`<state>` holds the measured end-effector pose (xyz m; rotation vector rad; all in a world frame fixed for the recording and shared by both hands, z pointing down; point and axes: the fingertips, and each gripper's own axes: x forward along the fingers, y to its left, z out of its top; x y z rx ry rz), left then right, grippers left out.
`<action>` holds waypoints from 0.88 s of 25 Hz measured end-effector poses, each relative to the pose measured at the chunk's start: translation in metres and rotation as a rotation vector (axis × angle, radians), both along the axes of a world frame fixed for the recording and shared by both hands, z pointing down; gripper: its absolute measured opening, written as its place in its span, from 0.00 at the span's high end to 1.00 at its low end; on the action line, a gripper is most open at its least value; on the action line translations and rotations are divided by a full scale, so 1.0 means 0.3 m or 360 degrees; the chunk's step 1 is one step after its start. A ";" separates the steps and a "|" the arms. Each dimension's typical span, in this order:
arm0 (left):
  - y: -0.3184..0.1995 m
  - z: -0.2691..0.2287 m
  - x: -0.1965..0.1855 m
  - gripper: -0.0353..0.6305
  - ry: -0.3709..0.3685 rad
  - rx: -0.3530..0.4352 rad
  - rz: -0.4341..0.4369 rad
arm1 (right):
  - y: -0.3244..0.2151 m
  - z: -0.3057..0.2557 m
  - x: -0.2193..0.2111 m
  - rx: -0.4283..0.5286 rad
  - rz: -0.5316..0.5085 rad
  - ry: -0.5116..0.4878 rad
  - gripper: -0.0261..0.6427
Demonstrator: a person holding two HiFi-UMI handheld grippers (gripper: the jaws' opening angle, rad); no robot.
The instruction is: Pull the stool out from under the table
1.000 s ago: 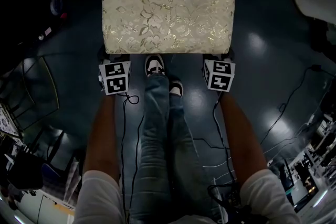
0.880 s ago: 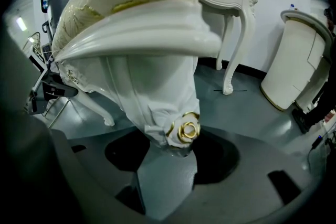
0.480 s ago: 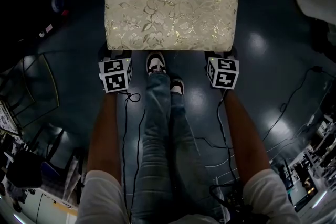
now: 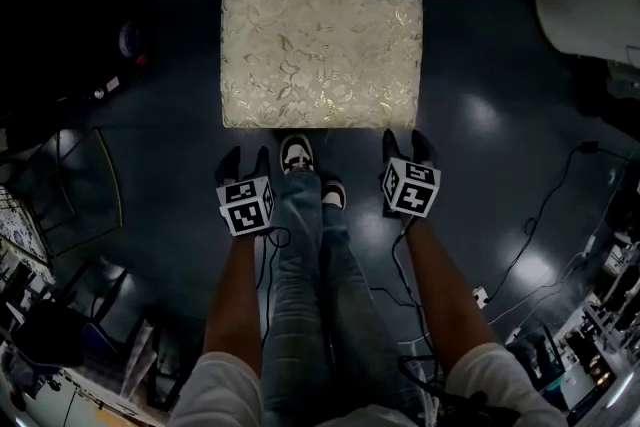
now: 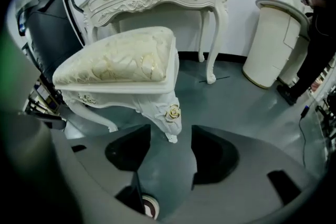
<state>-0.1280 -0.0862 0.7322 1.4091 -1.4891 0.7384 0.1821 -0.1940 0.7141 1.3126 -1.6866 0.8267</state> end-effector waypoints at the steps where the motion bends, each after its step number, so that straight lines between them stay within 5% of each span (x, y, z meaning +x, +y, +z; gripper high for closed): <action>1: -0.002 -0.033 -0.001 0.59 -0.0013 0.0008 -0.0029 | 0.007 -0.028 0.004 -0.0005 0.0039 -0.0006 0.61; 4: -0.050 -0.134 -0.029 0.73 -0.0057 0.0064 -0.0122 | -0.001 -0.113 -0.012 0.0007 0.0114 -0.0053 0.64; 13: -0.243 -0.556 0.018 0.87 0.0176 0.0300 -0.0136 | -0.087 -0.489 -0.117 0.0095 0.0174 -0.0216 0.75; 22: -0.434 -1.039 0.068 0.89 0.0328 0.0627 -0.0073 | -0.212 -0.942 -0.247 0.0263 0.0257 -0.0467 0.92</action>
